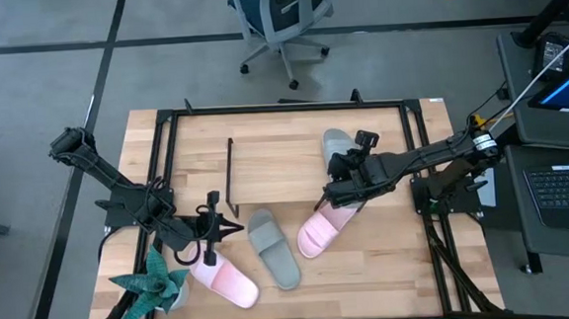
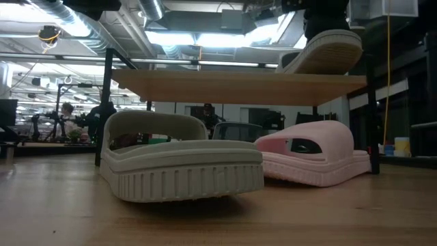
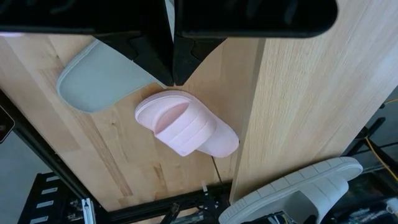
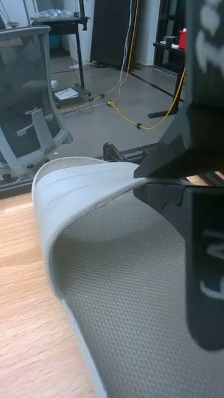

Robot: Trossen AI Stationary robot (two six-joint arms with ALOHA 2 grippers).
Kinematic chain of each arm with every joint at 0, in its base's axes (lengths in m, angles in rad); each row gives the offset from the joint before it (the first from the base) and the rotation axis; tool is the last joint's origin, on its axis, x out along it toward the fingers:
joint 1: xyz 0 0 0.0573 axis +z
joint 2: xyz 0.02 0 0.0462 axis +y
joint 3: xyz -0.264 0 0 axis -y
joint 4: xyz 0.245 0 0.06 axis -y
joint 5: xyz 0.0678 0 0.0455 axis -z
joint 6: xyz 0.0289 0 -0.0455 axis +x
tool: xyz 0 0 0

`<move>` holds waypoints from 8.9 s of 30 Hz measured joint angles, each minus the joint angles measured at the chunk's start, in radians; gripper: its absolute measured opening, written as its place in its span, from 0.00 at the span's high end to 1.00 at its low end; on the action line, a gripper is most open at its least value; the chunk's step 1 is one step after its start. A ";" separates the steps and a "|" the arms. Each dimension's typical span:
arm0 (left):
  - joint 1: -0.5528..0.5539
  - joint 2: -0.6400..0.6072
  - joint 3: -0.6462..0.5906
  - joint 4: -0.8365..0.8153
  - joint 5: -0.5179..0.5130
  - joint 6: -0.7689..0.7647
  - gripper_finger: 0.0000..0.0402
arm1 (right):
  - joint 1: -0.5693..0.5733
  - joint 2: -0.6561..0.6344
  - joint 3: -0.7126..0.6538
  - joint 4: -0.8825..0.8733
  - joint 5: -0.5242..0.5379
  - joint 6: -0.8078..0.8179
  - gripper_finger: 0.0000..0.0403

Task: Pick and place slides into the shelf
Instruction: Put the right gray slide on the shelf, then put the gray slide on the shelf

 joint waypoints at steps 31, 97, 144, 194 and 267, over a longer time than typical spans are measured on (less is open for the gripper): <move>0.000 0.000 0.000 0.001 0.000 -0.004 1.00 | 0.031 -0.001 0.000 -0.094 0.002 0.032 0.97; 0.000 0.000 0.000 0.000 0.001 -0.011 1.00 | -0.013 0.000 0.000 -0.033 0.049 -0.079 0.97; 0.000 0.000 0.000 0.000 0.035 -0.035 1.00 | -0.015 0.000 0.000 -0.016 -0.002 -0.074 0.87; 0.000 0.000 0.000 0.000 0.035 -0.035 1.00 | -0.041 0.000 0.000 -0.013 -0.060 -0.052 0.73; 0.000 0.000 0.000 0.001 0.035 -0.027 1.00 | 0.156 -0.006 0.105 0.041 0.047 0.077 0.56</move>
